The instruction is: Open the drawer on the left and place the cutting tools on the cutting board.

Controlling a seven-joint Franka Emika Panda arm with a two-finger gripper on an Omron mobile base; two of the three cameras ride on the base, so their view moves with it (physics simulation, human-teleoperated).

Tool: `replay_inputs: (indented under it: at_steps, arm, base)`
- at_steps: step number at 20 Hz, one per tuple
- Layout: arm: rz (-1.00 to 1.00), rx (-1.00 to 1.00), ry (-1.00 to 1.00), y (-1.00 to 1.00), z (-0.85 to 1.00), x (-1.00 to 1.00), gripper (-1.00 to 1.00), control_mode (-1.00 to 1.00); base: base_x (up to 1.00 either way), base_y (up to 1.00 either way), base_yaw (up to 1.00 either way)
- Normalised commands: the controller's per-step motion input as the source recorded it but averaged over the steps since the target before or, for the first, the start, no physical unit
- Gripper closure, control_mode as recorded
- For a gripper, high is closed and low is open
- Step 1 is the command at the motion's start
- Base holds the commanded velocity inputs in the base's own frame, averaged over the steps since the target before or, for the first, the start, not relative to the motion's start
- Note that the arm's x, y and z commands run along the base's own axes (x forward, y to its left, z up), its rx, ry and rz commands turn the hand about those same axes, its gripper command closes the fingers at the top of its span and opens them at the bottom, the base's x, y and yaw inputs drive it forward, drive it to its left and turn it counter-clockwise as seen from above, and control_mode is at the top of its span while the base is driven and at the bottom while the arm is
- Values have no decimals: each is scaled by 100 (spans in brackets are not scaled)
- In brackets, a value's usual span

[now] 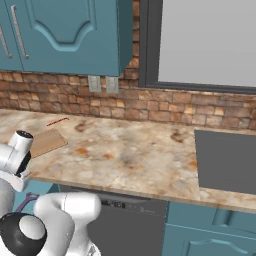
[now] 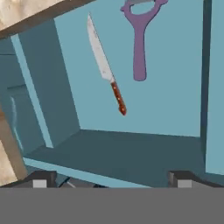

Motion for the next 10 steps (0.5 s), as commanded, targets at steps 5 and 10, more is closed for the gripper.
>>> replay_inputs:
  at_steps: [5, 10]
  arm:
    - [15, -21, 20, 62, -66, -27, -100, -100]
    - [18, -20, 8, 43, -39, -19, -100, -100]
  base:
    - [0, 0, 0]
    - [0, 0, 0]
